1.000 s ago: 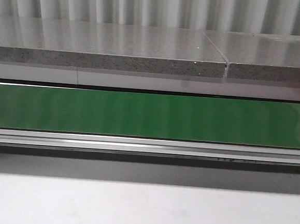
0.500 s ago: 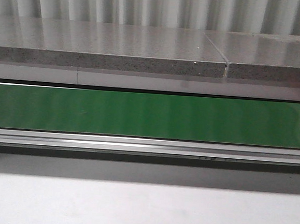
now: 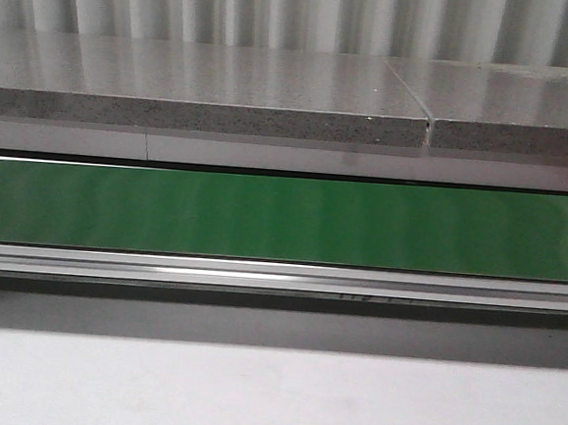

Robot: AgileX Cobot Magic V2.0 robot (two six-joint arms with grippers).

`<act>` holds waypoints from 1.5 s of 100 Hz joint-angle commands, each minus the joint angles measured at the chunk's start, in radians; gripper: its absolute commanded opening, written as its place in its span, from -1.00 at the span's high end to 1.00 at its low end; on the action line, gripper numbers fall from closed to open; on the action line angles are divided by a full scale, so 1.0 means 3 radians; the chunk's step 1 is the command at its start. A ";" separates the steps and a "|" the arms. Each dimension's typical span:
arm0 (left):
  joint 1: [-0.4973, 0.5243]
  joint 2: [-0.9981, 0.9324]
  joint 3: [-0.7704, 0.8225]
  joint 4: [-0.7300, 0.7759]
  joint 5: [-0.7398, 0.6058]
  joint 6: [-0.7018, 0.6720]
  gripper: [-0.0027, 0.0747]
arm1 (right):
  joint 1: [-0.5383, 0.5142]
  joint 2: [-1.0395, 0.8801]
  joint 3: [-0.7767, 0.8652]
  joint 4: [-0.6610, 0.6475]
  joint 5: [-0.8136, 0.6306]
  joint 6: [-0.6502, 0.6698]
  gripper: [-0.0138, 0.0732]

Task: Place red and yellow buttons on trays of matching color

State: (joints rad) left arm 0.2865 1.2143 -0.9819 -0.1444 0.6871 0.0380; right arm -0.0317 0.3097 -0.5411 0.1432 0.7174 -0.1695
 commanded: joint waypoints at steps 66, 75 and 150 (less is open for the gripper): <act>0.0477 0.1739 -0.1362 -0.0084 0.1139 -0.0105 -0.39 | 0.0001 0.0012 -0.0082 -0.0008 -0.0233 -0.0042 0.84; 0.0477 0.1891 -0.1471 -0.0116 0.1128 -0.0105 -0.39 | 0.0001 0.0012 -0.0082 -0.0008 -0.0233 -0.0042 0.84; 0.0477 0.2281 -0.1682 -0.0164 0.0604 -0.0155 0.35 | 0.0001 0.0012 -0.0082 -0.0008 -0.0233 -0.0042 0.84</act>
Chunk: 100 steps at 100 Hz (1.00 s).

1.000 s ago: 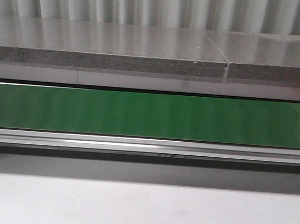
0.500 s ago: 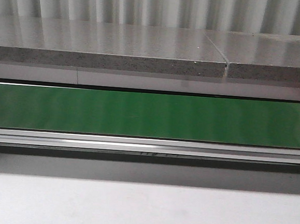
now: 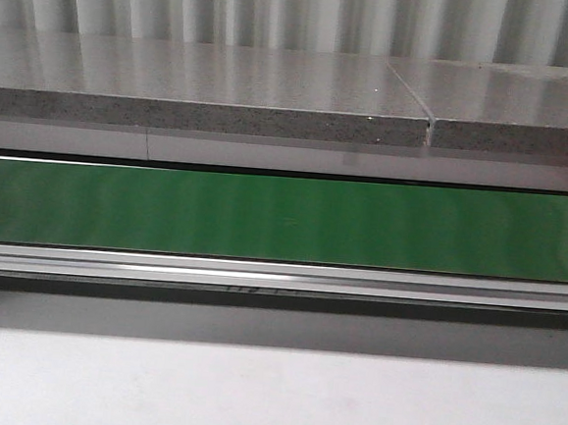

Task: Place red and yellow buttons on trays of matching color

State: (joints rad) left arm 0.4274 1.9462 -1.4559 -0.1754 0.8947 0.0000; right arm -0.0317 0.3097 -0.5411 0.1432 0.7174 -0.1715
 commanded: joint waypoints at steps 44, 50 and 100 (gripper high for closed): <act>-0.0068 -0.0673 -0.0102 -0.0024 0.0154 0.0116 0.39 | 0.0001 0.0012 -0.0082 -0.0008 -0.0233 -0.0035 0.84; -0.0098 -0.0773 -0.0102 -0.0024 0.0233 0.0116 0.39 | 0.0001 0.0012 -0.0082 -0.0008 -0.0233 -0.0035 0.84; -0.0447 -0.1547 0.0524 -0.0011 0.0158 0.0151 0.39 | 0.0001 0.0012 -0.0082 -0.0008 -0.0233 -0.0035 0.84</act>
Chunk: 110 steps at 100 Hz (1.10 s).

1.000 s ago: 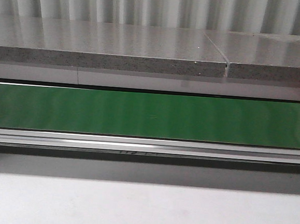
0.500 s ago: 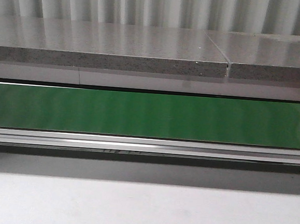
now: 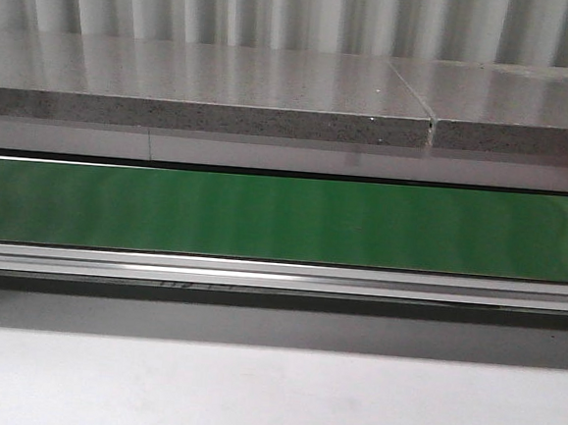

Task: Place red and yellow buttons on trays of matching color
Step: 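Grasp the red button with the left gripper, set it on belt start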

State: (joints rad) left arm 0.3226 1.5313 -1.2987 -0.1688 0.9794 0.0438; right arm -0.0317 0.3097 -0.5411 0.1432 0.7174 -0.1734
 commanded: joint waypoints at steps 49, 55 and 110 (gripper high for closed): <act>-0.0521 -0.0052 0.0229 -0.0011 -0.0214 0.0005 0.39 | 0.0001 0.0012 -0.0082 -0.0008 -0.0233 -0.0029 0.84; -0.0521 -0.0031 0.0229 -0.0011 -0.0199 0.0005 0.39 | 0.0001 0.0012 -0.0082 -0.0008 -0.0233 -0.0029 0.84; -0.0521 -0.0060 0.0150 -0.0228 -0.0342 0.0075 -0.37 | 0.0001 0.0012 -0.0082 -0.0008 -0.0233 -0.0029 0.84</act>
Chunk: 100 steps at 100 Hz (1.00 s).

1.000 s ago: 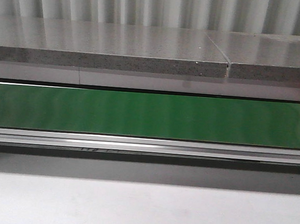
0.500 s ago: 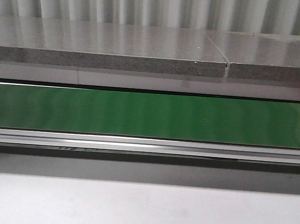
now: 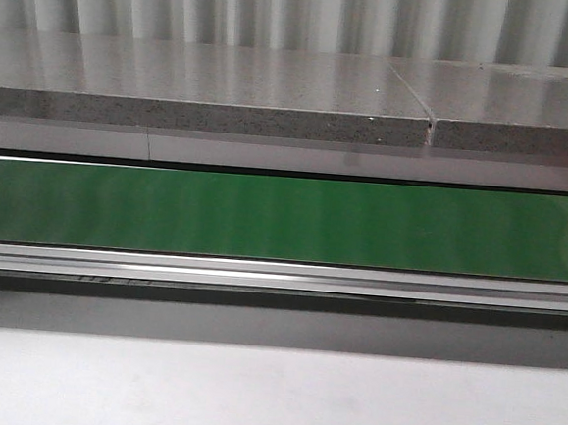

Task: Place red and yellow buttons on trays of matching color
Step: 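Grasp the red button with the left gripper, set it on belt start, then move the left gripper over a yellow button and grasp its cap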

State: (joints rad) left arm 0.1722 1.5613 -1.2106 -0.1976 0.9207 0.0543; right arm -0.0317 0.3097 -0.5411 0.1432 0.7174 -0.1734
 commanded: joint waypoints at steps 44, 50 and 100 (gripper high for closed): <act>0.0238 -0.0256 -0.0471 -0.0171 -0.0048 0.0040 -0.37 | 0.0001 0.0012 -0.0082 -0.0008 -0.0233 -0.0029 0.84; 0.0356 -0.0256 -0.0471 -0.0142 0.0004 0.0040 -0.37 | 0.0001 0.0012 -0.0082 -0.0008 -0.0233 -0.0029 0.84; 0.1181 0.0112 -0.0471 -0.0101 0.0163 0.0026 -0.37 | 0.0001 0.0012 -0.0082 -0.0008 -0.0233 -0.0029 0.84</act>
State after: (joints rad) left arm 0.5091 1.6022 -1.3202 -0.2123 0.9928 0.0651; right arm -0.0317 0.3097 -0.5411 0.1432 0.7174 -0.1753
